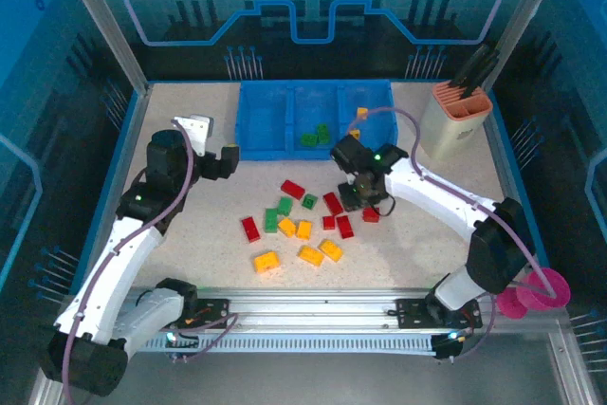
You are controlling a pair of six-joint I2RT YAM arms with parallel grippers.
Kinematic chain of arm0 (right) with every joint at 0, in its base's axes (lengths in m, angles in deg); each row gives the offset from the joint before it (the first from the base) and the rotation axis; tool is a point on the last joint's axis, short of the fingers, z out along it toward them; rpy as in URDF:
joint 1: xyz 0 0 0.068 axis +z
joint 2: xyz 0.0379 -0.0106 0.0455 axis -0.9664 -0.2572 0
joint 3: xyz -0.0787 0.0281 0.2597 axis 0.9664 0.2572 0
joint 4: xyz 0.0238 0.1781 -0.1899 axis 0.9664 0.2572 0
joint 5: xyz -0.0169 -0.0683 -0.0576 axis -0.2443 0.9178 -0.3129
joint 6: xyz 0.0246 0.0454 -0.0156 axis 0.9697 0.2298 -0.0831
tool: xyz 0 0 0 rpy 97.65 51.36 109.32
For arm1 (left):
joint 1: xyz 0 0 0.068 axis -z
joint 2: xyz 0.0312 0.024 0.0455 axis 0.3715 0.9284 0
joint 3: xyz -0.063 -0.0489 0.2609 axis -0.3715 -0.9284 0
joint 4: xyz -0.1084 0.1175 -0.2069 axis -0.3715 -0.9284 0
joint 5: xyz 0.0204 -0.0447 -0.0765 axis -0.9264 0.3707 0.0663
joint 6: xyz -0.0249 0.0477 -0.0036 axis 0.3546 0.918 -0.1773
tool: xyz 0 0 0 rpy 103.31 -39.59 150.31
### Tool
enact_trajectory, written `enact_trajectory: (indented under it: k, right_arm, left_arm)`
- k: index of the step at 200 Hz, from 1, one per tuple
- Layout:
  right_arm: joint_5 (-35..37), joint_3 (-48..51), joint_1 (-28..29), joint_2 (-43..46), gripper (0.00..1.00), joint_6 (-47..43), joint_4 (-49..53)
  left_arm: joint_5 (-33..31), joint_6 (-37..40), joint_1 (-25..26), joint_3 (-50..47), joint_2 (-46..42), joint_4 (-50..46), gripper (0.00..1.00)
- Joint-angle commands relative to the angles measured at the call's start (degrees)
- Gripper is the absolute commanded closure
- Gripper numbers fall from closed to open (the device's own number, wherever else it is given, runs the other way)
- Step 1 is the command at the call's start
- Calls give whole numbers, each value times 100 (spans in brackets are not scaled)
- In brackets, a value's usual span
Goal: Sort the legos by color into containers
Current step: Pick up the lego from the bottom-center of the table, then place the lego in the container.
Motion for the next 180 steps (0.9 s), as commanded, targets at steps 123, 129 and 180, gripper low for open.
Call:
enact_trajectory:
  k: [123,129,180]
  right_arm:
    - [155,-5029,-775,-4162,65,-1853,-512]
    - [146,-5162,-770,-4294,65,-1857,-474]
    - [-36,-6046,-857,-5116,62,-1873,-287]
  left_arm:
    - [32,162,22,-272,-248,86,0]
    - [39,165,22,-278,-239,85,0]
    - [32,184,22,-239,-204,62,1]
